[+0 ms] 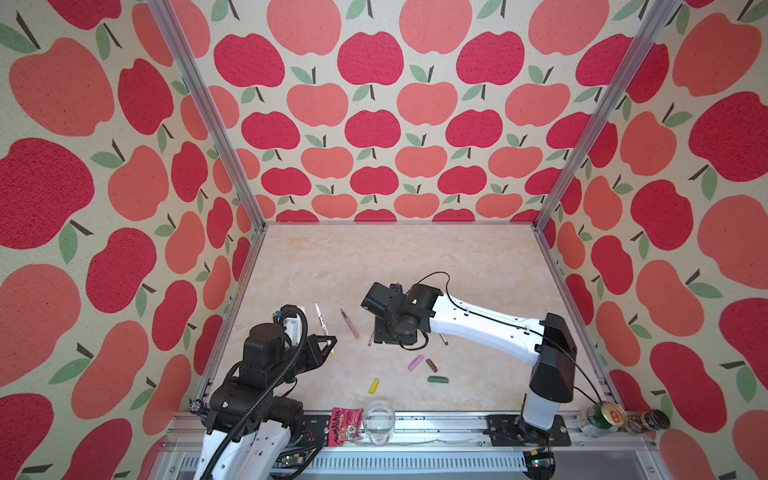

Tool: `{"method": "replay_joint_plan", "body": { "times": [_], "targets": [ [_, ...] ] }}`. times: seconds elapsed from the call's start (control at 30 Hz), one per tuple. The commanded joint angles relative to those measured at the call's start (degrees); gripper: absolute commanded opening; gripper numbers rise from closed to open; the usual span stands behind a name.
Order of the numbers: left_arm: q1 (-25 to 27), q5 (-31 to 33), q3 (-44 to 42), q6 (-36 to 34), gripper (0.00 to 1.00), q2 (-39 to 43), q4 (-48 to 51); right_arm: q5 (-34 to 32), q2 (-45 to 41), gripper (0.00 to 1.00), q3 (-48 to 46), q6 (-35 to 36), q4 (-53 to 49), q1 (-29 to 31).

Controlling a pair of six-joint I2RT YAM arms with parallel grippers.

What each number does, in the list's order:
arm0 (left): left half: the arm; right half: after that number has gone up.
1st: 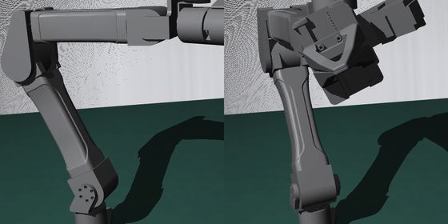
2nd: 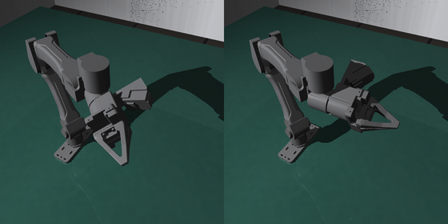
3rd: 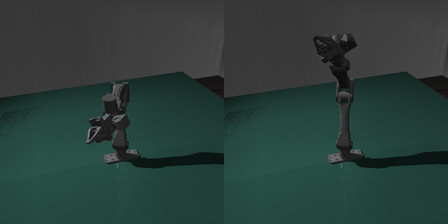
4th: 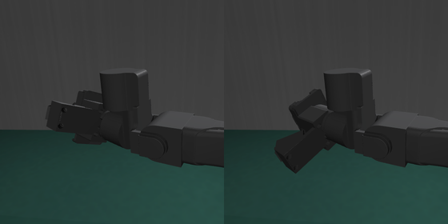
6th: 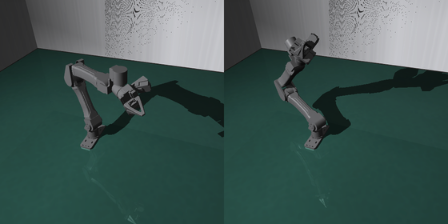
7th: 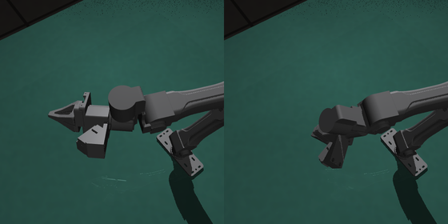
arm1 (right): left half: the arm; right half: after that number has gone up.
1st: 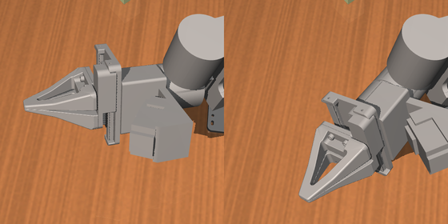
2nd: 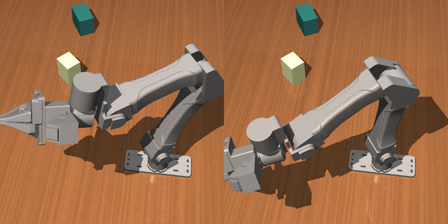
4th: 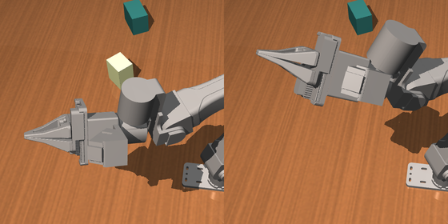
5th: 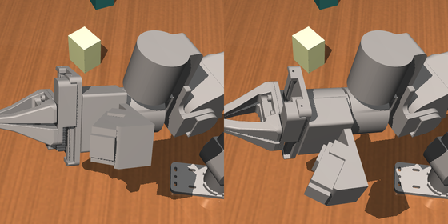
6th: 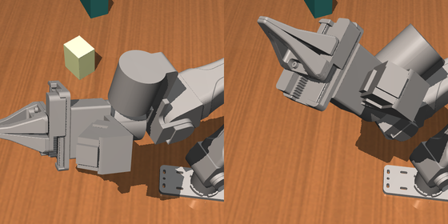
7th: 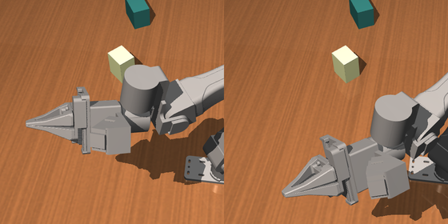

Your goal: Insert the pens into the pen caps

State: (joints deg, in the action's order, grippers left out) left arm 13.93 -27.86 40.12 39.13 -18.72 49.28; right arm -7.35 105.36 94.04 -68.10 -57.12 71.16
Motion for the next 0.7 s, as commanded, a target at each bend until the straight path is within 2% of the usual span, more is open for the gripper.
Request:
{"method": "replay_joint_plan", "body": {
  "times": [0.0, 0.2, 0.37, 0.67],
  "targets": [
    [-0.31, 1.1, 0.87, 2.06, 0.0, 4.98, 5.95, 2.26, 4.5, 0.54, 0.78, -8.73, -4.4, 2.65],
    [-0.29, -1.47, -1.24, 4.27, 0.0, 10.98, 6.06, 5.86, 11.42, 0.54, 5.81, -11.71, -6.16, 4.26],
    [-0.26, -2.91, -2.24, 3.66, 0.0, 11.97, 5.13, 9.18, 16.86, 0.54, 9.76, -12.46, -7.31, 4.26],
    [0.66, -1.89, -2.23, 2.64, 0.0, 11.89, 4.84, 11.6, 16.61, 0.56, 5.62, -16.71, -6.58, 4.41]
  ]
}}
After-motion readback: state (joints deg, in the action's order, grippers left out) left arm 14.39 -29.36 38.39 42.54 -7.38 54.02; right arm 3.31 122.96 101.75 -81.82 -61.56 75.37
